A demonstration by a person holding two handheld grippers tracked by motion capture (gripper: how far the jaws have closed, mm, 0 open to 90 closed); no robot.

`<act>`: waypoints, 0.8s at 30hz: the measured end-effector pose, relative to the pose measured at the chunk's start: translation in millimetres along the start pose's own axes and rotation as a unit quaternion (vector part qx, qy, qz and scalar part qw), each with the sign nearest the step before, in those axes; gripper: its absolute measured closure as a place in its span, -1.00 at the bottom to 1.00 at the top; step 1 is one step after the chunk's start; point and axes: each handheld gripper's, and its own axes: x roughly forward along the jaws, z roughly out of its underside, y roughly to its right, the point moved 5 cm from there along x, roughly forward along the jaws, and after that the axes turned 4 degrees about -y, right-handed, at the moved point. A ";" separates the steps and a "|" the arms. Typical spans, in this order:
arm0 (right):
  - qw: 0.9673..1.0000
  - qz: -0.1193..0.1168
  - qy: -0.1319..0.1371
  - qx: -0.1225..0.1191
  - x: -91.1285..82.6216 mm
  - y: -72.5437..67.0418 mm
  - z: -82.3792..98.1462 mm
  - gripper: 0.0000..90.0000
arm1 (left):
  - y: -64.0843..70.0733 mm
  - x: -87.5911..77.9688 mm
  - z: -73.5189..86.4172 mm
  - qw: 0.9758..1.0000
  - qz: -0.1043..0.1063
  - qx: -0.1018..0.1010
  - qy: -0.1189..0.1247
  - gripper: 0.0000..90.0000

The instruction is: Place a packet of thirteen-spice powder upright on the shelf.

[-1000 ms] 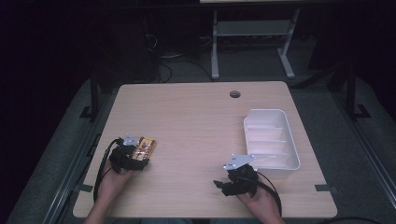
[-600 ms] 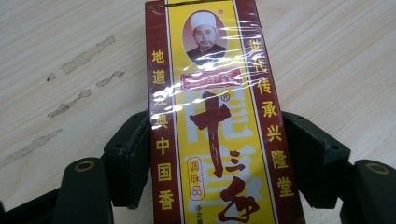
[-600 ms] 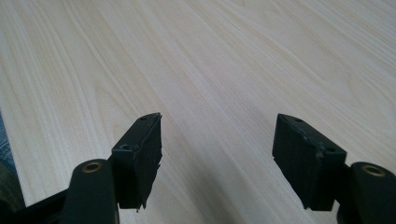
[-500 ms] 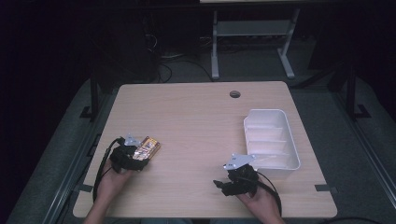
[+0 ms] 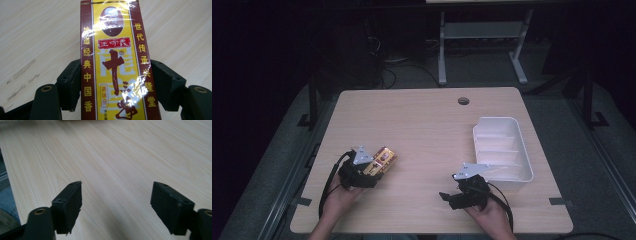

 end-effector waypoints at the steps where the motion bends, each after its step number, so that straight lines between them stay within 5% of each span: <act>1: 1.000 -0.003 0.000 0.006 0.4 0.6 0.5 -0.53 | 4.2 -0.3 -2.0 1.000 0.002 0.004 0.004 -0.32; 13: 0.999 -0.017 0.013 0.030 -0.1 2.8 -0.2 -0.54 | 52.5 -4.2 -21.6 0.997 0.034 0.061 0.034 -0.32; 24: 0.996 -0.047 0.039 0.062 -6.1 4.4 -2.5 -0.50 | 100.3 -1.5 -38.8 0.990 0.062 0.108 0.060 -0.32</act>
